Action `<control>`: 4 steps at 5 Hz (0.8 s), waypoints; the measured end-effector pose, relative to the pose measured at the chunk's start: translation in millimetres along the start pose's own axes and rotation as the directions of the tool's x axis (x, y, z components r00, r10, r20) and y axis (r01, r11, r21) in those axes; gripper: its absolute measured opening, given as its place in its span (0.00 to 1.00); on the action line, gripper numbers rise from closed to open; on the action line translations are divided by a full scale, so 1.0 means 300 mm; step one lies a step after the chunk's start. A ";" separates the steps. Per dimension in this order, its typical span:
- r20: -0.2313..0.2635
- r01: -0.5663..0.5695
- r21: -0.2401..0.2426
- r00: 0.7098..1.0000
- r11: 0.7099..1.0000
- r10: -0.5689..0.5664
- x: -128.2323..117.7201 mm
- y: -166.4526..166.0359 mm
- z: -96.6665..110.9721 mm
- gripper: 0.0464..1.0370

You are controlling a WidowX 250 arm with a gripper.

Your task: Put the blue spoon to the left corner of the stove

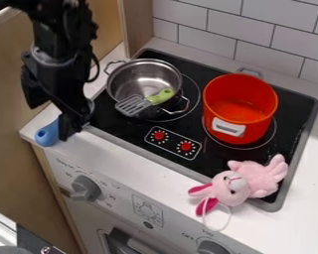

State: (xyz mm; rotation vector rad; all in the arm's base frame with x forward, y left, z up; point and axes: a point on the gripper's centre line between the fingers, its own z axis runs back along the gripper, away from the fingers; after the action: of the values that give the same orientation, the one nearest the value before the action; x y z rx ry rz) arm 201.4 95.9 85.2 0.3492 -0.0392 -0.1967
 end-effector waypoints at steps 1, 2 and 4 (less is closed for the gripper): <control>-0.017 -0.006 -0.003 1.000 1.000 0.006 0.000 0.001 0.047 0.96; -0.050 -0.026 0.012 0.998 1.000 0.026 -0.004 -0.008 0.125 0.96; -0.079 -0.094 -0.046 0.993 0.995 0.090 -0.027 -0.089 0.256 0.96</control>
State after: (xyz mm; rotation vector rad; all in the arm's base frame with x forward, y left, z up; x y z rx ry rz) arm 183.0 47.1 148.0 0.3046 0.0252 -0.0924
